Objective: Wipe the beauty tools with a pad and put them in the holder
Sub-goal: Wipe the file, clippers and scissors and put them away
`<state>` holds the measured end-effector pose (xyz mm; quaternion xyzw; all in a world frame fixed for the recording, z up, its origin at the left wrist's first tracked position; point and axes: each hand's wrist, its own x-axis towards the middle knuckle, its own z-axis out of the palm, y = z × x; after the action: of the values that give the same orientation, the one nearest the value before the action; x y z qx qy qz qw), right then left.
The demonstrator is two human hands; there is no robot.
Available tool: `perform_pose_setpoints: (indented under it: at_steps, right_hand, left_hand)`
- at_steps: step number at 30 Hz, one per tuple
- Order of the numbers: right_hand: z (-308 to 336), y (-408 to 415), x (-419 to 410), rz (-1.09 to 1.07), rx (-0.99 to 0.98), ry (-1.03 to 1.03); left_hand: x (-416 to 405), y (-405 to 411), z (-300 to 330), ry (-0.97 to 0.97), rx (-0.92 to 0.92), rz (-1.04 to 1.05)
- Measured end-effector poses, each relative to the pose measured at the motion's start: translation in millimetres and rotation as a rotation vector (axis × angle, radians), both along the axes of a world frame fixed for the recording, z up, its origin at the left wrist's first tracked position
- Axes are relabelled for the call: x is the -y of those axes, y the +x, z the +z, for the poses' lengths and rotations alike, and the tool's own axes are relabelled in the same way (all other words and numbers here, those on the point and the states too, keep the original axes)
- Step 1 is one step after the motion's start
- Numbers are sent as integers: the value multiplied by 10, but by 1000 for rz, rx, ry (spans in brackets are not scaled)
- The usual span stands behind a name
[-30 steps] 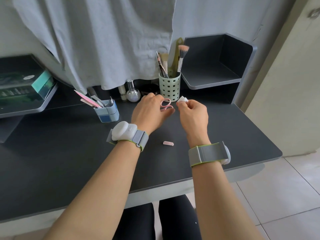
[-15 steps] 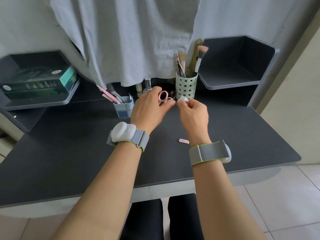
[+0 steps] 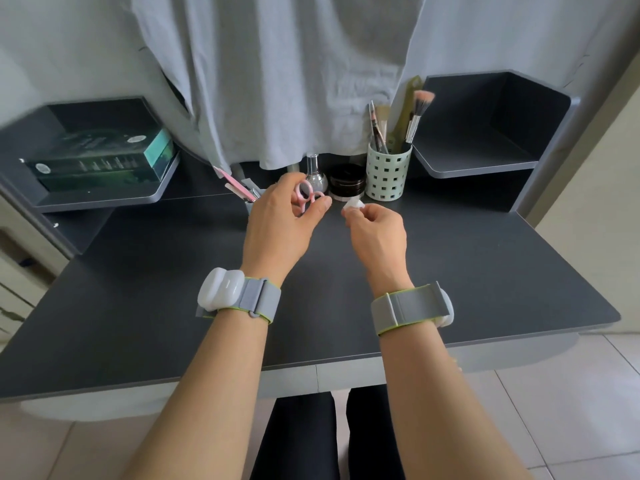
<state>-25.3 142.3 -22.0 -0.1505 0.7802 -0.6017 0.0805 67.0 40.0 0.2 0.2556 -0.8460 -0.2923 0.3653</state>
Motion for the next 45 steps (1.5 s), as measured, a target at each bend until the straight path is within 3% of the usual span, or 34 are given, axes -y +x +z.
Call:
perform_pose_setpoints:
  at_steps: [14,25,33,45]
  right_hand:
    - [-47,176,261,154,227,-194]
    - [-113,230,361,153,235,-164]
    - [-110,181,374,108,248,-194]
    - [-37,227,355,-1,54,-162]
  left_hand:
    - [-163,245,56,239,-155,-37]
    - [-232,309,2,315,-202,-50]
    - [-203,355,-101,377,-135,-76]
    - [-124,338,-151,234,173,-15]
